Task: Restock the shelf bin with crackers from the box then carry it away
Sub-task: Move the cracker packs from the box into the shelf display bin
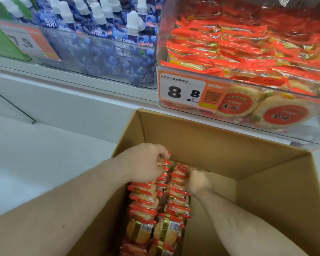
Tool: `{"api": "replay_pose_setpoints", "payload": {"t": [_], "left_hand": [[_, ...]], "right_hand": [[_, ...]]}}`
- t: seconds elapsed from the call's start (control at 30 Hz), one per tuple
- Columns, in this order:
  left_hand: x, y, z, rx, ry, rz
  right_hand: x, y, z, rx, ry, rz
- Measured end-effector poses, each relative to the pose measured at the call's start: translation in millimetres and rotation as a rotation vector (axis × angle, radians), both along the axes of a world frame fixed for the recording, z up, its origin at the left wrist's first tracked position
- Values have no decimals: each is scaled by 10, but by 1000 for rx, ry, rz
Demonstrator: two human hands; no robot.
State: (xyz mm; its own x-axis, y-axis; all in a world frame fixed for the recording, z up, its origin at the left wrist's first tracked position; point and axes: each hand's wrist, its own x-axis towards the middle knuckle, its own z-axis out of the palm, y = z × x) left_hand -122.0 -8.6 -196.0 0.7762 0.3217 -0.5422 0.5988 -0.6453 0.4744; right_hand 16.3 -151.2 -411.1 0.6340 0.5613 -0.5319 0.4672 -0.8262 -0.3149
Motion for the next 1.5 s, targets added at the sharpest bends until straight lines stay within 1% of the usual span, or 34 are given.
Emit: {"api": "replay_pose_setpoints", "payload": {"t": [0.07,0.1,0.17,0.23,0.3,0.37,0.43,0.47,0.5,0.53,0.57,0.63,0.7,0.73,0.8,0.87,0.97,1.07,1.2,1.23,1.3,1.37,1.5], "left_hand": [[20,-31,-63,-88,9,102],[20,-48,-88,-136,10,171],[2,-81,-109,-269,4,356],[-31,-114,-98,-440,10,545],[-52,-134,-82,-603,-16,687],[-52,-124,-87,-730,-107,784],[-46,-81,-126,-755,-192,812],[-48,-57,-141,-734,-208,797],[-57,-39,-148,-705,-213,775],[-70,-22,-157,-674,-219,754],[-82,-6,-173,-648,-227,740],[-96,11,-206,-603,-236,715],[-102,29,-232,-548,-218,672],[-102,42,-242,-532,-206,656],[-105,72,-269,-515,-175,626],[-108,99,-302,-516,-143,603],[-115,127,-337,-526,-116,569],[-111,132,-347,-522,-109,529],[-131,90,-298,-491,-118,469],[-142,77,-271,-482,-126,452],[-175,53,-209,-474,-151,433],[-214,30,-143,-473,-180,425],[-308,-46,-24,-484,-238,407]], "right_hand": [[41,-8,175,60,-56,-16],[48,-15,276,133,-74,-61],[7,-53,521,364,-58,-174],[-133,-107,829,600,-35,-193],[-337,-167,1184,776,-27,-101],[-499,-211,1448,926,-29,48],[-549,-238,1539,1005,7,125],[-525,-242,1509,1003,26,97],[-480,-237,1444,958,50,9],[-408,-230,1332,869,77,-114],[-322,-223,1186,749,79,-230],[-150,-218,838,446,50,-363],[-68,-181,515,179,85,-441],[-68,-150,379,84,136,-461],[-120,-76,167,-21,220,-471],[-166,-4,31,-74,255,-498],[-144,43,-57,-101,258,-517],[-56,18,4,-101,240,-485],[45,-102,263,-81,218,-353],[60,-159,371,-51,230,-346],[83,-303,643,71,284,-396],[83,-462,1003,202,313,-440],[33,-757,1803,362,448,-453]]}}
